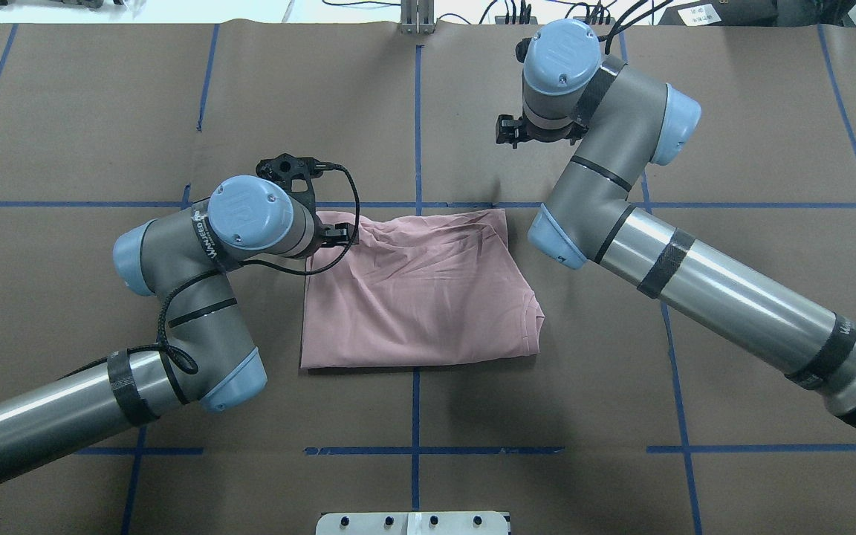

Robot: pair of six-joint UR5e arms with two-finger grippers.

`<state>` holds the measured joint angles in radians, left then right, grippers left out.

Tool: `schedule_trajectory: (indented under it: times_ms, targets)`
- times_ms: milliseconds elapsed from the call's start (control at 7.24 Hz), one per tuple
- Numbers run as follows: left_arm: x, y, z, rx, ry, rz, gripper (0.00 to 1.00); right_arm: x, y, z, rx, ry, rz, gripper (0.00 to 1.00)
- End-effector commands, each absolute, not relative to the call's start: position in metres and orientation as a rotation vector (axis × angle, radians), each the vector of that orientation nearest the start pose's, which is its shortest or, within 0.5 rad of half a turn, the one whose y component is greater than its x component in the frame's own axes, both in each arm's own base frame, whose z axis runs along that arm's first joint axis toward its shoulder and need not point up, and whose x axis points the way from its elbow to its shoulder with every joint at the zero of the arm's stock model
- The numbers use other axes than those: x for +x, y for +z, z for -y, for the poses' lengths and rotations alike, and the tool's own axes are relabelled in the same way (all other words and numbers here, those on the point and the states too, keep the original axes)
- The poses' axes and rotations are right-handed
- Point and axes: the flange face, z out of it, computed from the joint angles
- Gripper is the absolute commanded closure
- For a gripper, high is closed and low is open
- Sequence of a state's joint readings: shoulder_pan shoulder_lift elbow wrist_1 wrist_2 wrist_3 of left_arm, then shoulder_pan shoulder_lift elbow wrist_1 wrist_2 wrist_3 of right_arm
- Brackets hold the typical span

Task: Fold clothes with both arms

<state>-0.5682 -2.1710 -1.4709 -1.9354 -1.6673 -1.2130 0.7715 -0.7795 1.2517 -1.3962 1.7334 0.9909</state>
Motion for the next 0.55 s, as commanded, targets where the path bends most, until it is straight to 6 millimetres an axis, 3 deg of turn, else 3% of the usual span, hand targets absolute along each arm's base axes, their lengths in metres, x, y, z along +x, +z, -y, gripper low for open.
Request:
schedule_trajectory:
  times_ms: [0, 138, 276, 414]
  targets:
    - [0.489, 0.354, 0.538, 0.394, -0.077, -0.718, 0.00, -0.483, 0.307, 0.635, 0.277, 0.132, 0.597, 0.00]
    - [0.442, 0.373, 0.569, 0.449, -0.028, -0.659, 0.00, -0.482, 0.310, 0.635, 0.276, 0.130, 0.594, 0.00]
    - [0.407, 0.386, 0.587, 0.503, 0.012, -0.642, 0.00, -0.480, 0.318, 0.632, 0.270, 0.126, 0.591, 0.00]
    - [0.398, 0.382, 0.589, 0.537, 0.019, -0.664, 0.00, -0.475, 0.321, 0.627, 0.285, 0.121, 0.618, 0.00]
